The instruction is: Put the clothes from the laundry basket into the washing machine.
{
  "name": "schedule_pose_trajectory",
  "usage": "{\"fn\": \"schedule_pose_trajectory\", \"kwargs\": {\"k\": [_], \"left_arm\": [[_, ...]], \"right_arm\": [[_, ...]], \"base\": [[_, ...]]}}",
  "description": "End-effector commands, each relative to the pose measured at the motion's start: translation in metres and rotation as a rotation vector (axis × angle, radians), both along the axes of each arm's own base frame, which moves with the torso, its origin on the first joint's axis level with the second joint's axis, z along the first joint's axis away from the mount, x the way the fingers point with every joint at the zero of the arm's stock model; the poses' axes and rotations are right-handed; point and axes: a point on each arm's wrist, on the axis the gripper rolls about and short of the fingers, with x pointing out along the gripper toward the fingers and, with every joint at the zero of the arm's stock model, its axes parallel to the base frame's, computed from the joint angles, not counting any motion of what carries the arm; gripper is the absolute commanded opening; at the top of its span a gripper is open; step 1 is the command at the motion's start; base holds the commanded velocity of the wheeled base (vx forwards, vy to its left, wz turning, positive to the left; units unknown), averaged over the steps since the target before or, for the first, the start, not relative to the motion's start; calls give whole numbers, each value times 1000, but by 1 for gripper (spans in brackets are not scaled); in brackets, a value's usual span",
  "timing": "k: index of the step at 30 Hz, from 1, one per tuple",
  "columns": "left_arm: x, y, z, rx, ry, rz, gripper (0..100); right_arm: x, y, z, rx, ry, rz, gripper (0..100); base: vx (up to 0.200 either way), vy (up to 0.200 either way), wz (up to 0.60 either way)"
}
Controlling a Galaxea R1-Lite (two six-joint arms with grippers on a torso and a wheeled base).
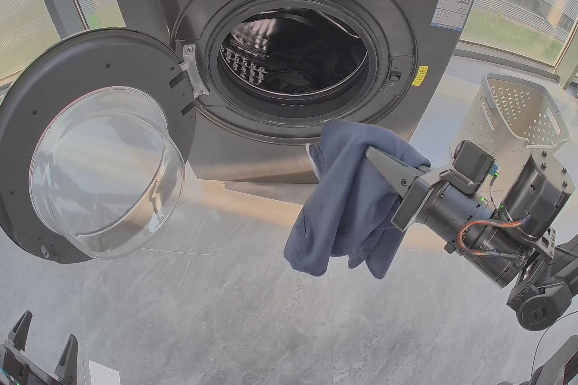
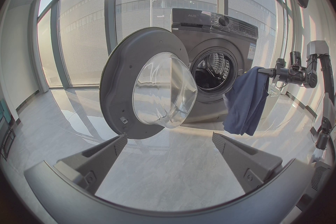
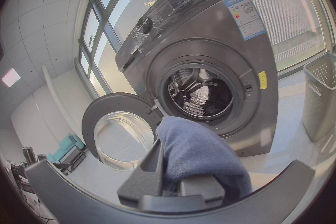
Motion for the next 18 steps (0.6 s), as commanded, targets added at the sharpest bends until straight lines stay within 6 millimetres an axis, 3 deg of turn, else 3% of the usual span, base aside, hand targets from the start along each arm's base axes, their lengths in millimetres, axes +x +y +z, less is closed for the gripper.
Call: {"fn": "schedule_pose_trajectory", "kwargs": {"k": [1, 7, 12, 18], "left_arm": [[0, 0, -5, 0, 5, 2, 100], [0, 0, -5, 2, 3, 0, 100], [0, 0, -5, 6, 1, 2, 100], [0, 0, -5, 25, 0, 9, 100]], "right_arm": [[0, 15, -3, 4, 11, 37, 0], [1, 27, 1, 50, 21, 75, 0], [15, 41, -1, 74, 34, 76, 0], [29, 54, 11, 131, 9, 80, 0]], "base": [[0, 0, 0], [0, -200, 0], [0, 0, 0], [0, 0, 0]]}}
